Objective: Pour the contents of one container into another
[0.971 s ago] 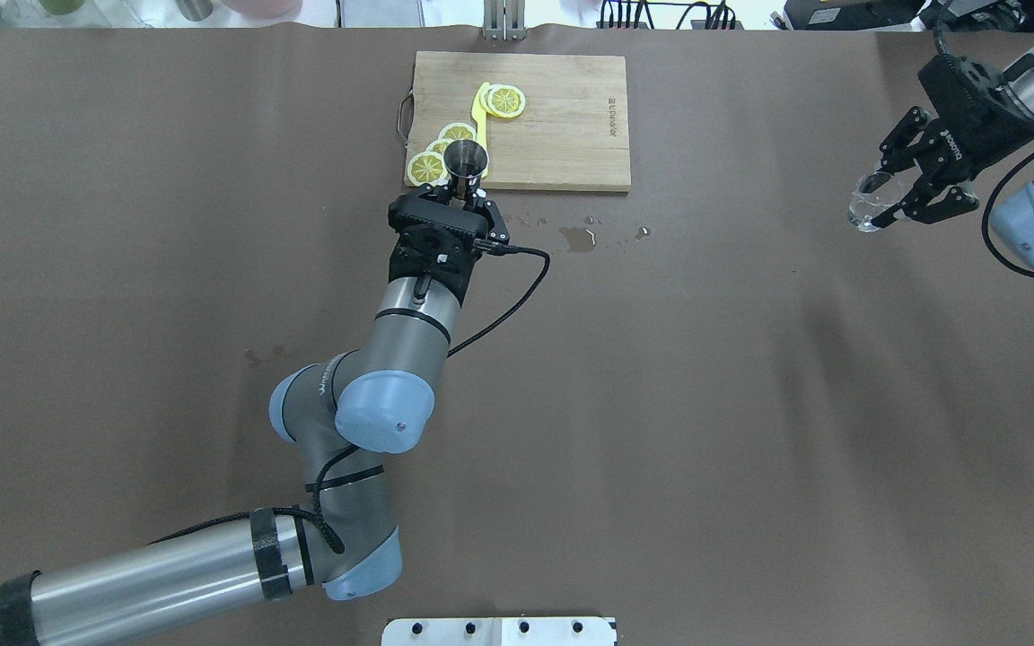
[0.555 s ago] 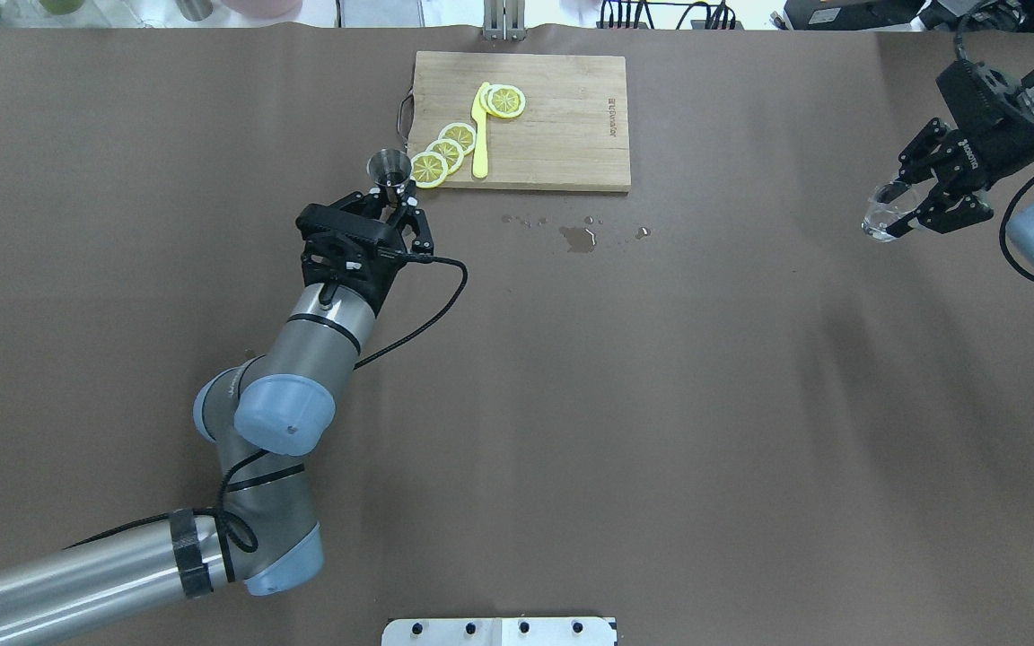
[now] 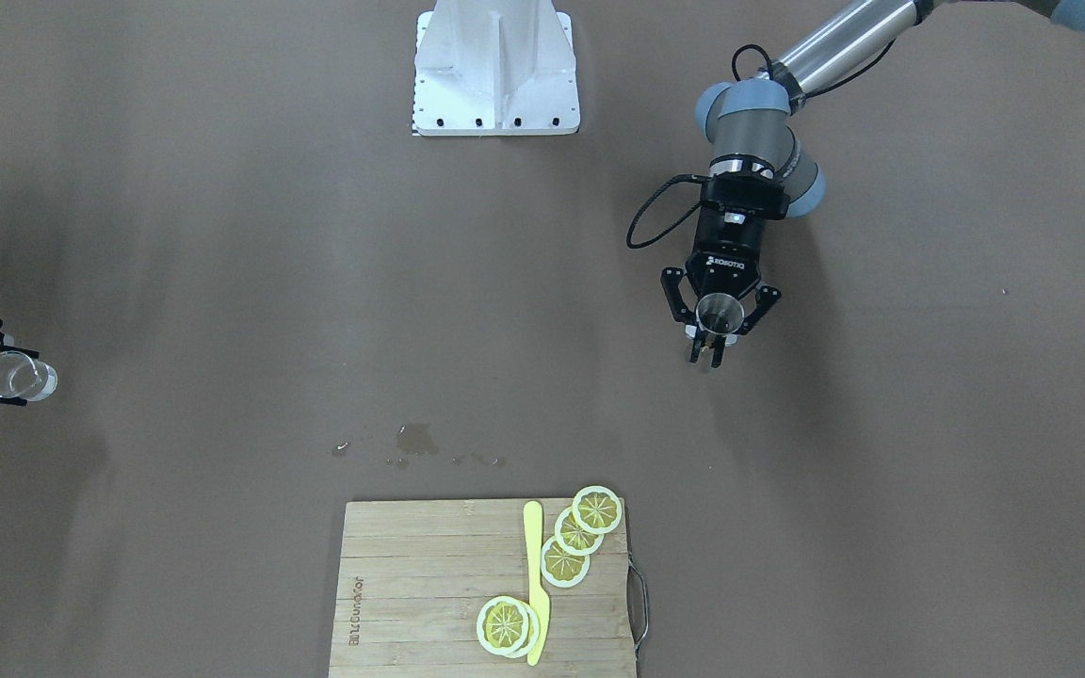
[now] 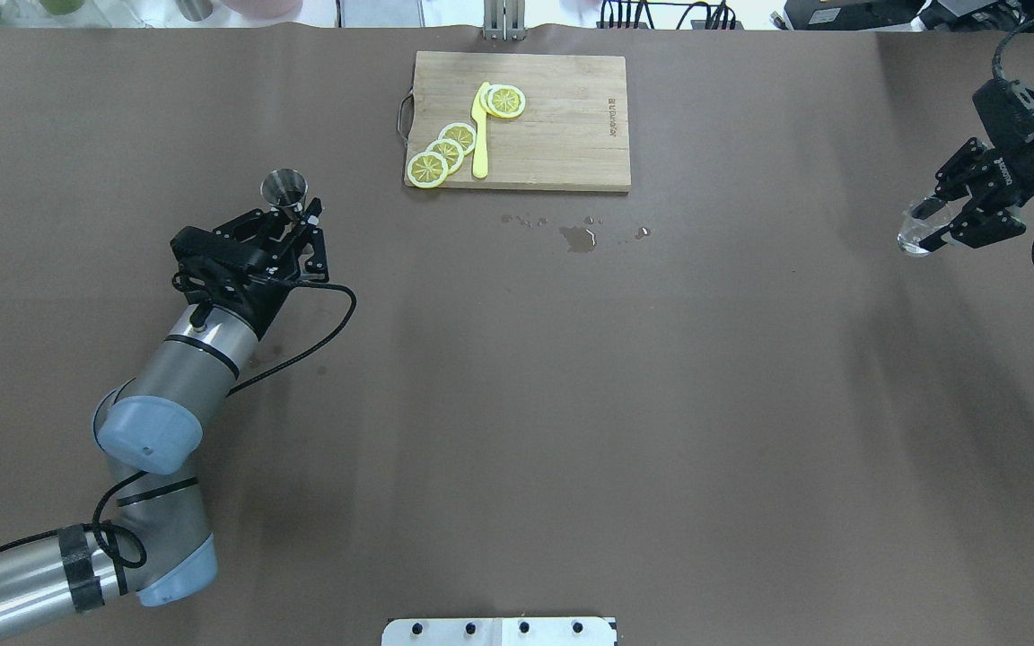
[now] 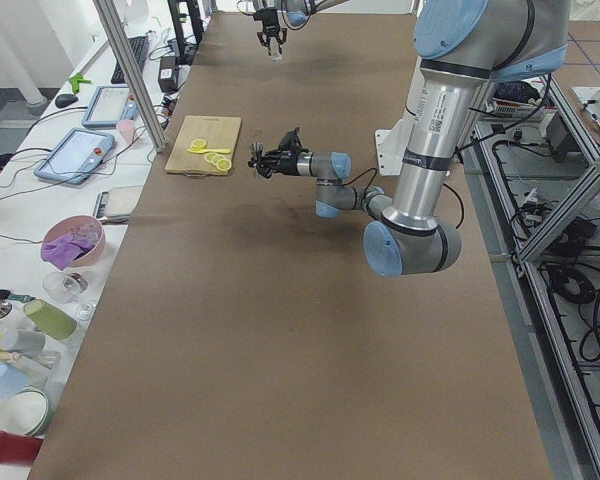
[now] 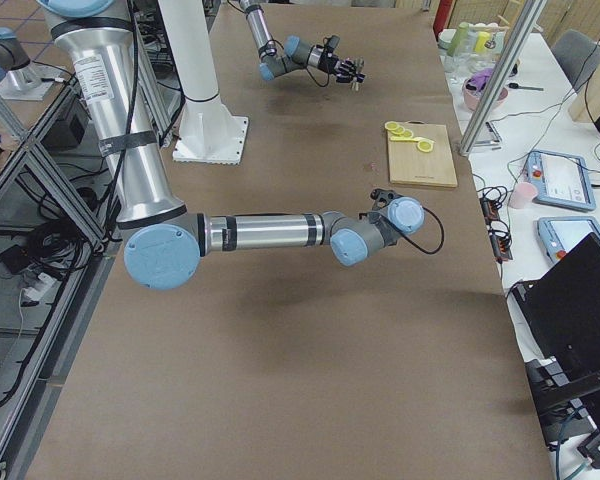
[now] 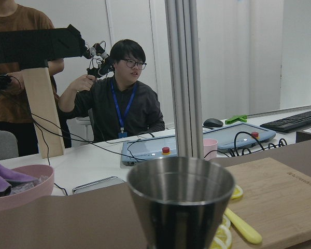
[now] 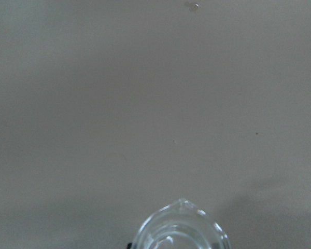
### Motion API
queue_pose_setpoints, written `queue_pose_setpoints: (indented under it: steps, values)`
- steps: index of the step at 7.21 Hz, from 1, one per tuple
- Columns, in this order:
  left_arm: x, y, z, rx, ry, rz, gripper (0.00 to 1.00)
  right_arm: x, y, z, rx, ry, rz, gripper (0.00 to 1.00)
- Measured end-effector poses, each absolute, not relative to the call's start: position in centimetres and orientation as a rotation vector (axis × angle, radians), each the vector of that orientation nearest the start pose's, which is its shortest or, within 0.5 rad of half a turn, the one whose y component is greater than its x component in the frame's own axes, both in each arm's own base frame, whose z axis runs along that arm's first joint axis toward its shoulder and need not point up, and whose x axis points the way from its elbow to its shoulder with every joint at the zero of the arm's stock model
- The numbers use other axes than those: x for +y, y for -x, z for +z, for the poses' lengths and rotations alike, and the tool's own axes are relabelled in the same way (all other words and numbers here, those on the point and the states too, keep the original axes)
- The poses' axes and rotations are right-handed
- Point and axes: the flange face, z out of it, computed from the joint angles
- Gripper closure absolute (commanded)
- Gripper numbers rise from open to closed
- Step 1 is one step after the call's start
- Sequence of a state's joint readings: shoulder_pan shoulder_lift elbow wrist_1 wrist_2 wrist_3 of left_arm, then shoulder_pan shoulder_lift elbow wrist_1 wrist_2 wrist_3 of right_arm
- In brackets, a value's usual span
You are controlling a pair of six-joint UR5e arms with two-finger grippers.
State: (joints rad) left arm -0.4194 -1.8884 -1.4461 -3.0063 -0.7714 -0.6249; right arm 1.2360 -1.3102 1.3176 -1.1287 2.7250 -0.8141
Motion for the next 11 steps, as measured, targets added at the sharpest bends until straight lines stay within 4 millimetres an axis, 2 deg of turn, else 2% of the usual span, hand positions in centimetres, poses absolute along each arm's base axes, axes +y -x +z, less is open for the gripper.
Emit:
queue_pose_setpoints:
  steps: [2,3,5,7,8,11]
  values:
    - [-42.7,-41.4,42.3,0.79,-1.411,-0.228,1.0,-59.0,15.8,58.0,-1.078,-0.711,-1.255,1.0]
    - [-43.1,-40.1,43.4,0.784,-1.407,-0.219,1.0,-59.2,15.8,58.1,-1.069,-0.718,-1.257,1.0]
    - [-42.9,-38.4,44.5,0.778,-1.406,-0.216,1.0,-60.6,16.3,56.6,-1.039,-0.715,-1.234,1.0]
    - [-41.6,-35.9,45.1,0.773,-1.406,-0.219,1.0,-61.8,16.7,54.6,-1.045,-0.706,-1.19,1.0]
    - [-41.4,-35.6,45.3,0.76,-1.4,-0.211,1.0,-61.8,16.7,54.3,-1.059,-0.703,-1.173,1.0]
    - [-41.6,-36.7,44.8,0.716,-1.351,-0.148,1.0,-60.9,16.5,54.4,-1.101,-0.704,-1.095,1.0]
